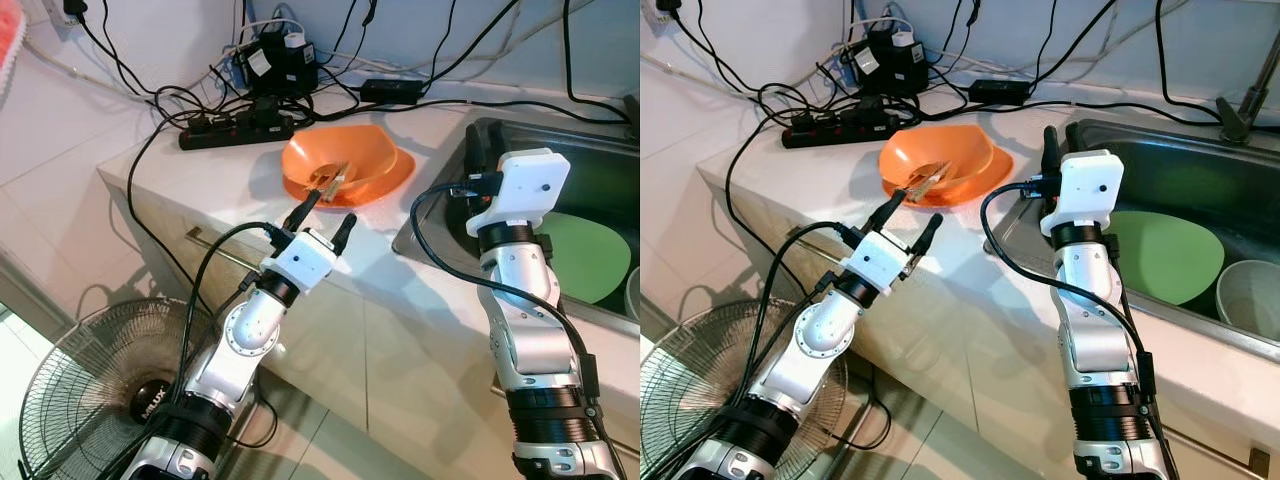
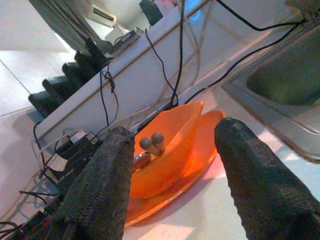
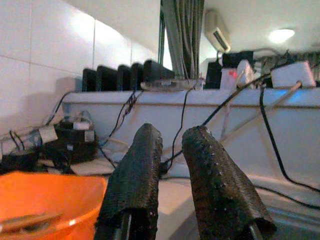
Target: Kitchen organization
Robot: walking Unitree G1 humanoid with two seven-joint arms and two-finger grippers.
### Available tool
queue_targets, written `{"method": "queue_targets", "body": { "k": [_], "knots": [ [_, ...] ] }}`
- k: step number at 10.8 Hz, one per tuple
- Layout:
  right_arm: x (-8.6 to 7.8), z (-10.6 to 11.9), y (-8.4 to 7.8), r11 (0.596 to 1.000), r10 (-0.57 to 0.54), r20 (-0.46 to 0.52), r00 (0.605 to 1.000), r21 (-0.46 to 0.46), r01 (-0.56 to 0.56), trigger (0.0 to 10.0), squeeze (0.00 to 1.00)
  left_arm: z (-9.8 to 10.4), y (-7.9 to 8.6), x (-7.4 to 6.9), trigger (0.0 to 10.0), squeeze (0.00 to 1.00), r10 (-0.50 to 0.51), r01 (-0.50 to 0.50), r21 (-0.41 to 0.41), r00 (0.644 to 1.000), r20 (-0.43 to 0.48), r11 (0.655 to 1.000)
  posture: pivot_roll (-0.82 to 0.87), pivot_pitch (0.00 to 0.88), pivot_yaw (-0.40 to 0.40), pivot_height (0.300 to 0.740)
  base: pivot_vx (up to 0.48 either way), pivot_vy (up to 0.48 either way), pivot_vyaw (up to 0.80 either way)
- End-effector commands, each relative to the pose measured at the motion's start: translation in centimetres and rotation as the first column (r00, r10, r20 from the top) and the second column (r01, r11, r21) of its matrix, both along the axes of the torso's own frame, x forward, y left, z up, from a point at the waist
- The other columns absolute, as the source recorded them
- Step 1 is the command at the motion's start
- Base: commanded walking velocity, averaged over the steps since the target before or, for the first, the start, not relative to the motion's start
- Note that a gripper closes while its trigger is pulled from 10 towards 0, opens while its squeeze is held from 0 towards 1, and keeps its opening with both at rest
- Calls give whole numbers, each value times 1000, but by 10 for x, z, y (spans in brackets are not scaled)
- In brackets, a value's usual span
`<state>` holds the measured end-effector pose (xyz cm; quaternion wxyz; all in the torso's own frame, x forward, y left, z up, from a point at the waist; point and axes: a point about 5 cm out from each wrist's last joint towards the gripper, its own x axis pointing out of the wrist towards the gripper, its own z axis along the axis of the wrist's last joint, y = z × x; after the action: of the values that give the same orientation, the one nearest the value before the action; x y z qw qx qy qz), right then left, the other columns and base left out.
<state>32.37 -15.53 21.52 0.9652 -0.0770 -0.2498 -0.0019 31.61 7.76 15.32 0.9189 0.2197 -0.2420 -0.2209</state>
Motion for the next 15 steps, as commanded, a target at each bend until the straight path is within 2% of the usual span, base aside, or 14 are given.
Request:
{"method": "queue_targets", "body": {
  "k": [1, 6, 12, 13, 14, 15],
  "knots": [
    [1, -15, 2, 1000, -1, -51, 999, -8, 1, 10000, 0, 6, 1, 4, 10000, 0, 10, -10, 2, 1000, 27, 1000, 43, 0, 127, 740, 0, 0, 0],
    [0, -31, 1, 1000, -10, -102, 995, 1, 10, 10000, 0, 14, -1, 12, 10000, 0, 22, -22, -11, 998, 51, 1000, 48, 19, 130, 740, 0, 0, 0],
    [1, -29, 3, 1000, -4, -92, 996, 5, 5, 10000, 0, 17, -12, 27, 10000, 0, 29, -29, -10, 1000, 1, 1000, 49, 36, 129, 740, 0, 0, 0],
    [1, -29, 3, 1000, -2, -91, 996, 6, 3, 10000, 0, 18, -13, 28, 8941, 0, 30, -30, -16, 1000, -1, 999, 49, 36, 129, 740, 0, 0, 0],
    [1, -29, 4, 1000, -2, -91, 996, 7, 2, 10000, 0, 18, -13, 28, 6039, 0, 31, -31, -16, 1000, -1, 999, 48, 38, 129, 740, 0, 0, 0],
    [1, -29, 4, 1000, 0, -93, 996, 8, 1, 10000, 0, 17, -13, 29, 2078, 0, 35, -35, -17, 999, -2, 999, 49, 39, 129, 740, 0, 0, 0]
  ]
}}
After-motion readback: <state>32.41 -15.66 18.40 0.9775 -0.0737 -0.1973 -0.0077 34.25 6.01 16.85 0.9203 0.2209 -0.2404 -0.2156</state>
